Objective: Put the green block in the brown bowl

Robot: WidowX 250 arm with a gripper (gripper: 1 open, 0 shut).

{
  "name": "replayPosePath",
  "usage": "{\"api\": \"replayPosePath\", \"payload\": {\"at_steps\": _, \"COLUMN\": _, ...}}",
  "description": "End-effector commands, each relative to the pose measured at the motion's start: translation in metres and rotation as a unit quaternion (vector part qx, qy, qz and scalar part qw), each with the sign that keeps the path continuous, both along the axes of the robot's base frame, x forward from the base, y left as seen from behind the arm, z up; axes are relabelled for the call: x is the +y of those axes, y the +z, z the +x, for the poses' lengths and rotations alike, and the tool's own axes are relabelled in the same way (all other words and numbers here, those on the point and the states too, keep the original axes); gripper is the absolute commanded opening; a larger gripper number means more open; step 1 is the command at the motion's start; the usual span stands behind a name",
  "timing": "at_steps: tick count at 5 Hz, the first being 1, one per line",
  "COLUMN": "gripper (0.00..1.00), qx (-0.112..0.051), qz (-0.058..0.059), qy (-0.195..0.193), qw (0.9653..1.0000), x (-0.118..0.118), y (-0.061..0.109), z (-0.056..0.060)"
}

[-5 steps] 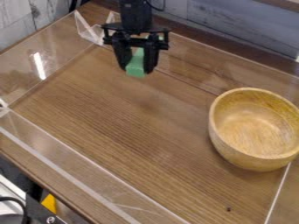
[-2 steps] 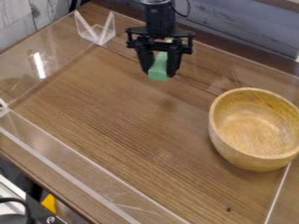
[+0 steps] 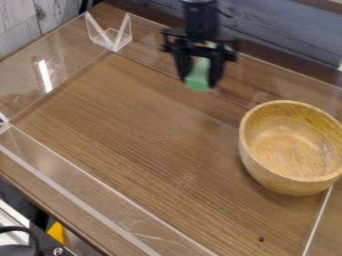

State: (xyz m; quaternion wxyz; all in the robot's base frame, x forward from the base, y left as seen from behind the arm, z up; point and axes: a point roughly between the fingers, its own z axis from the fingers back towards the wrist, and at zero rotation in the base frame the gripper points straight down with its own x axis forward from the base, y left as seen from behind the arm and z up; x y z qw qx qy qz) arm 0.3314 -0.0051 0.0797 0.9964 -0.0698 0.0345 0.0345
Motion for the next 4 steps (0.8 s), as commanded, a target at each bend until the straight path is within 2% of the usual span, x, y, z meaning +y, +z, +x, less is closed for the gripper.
{"api": "replayPosePath", "payload": {"at_steps": 1, "gripper": 0.00, "qx": -0.012, "qz": -0.004, "qy": -0.060, "qw": 0.9981, "x": -0.049, "y": 0.008, "z": 0.001}}
{"api": "replayPosePath", "payload": {"at_steps": 2, "gripper": 0.00, "qx": -0.014, "qz": -0.008, "qy": -0.104, "qw": 0.9945, "x": -0.100, "y": 0.015, "z": -0.013}}
{"api": "replayPosePath", "payload": {"at_steps": 3, "gripper": 0.00, "qx": -0.019, "qz": -0.010, "qy": -0.125, "qw": 0.9919, "x": -0.121, "y": 0.015, "z": -0.028}}
{"api": "replayPosePath", "payload": {"at_steps": 4, "gripper": 0.00, "qx": -0.020, "qz": -0.012, "qy": -0.132, "qw": 0.9910, "x": -0.108, "y": 0.005, "z": -0.029}}
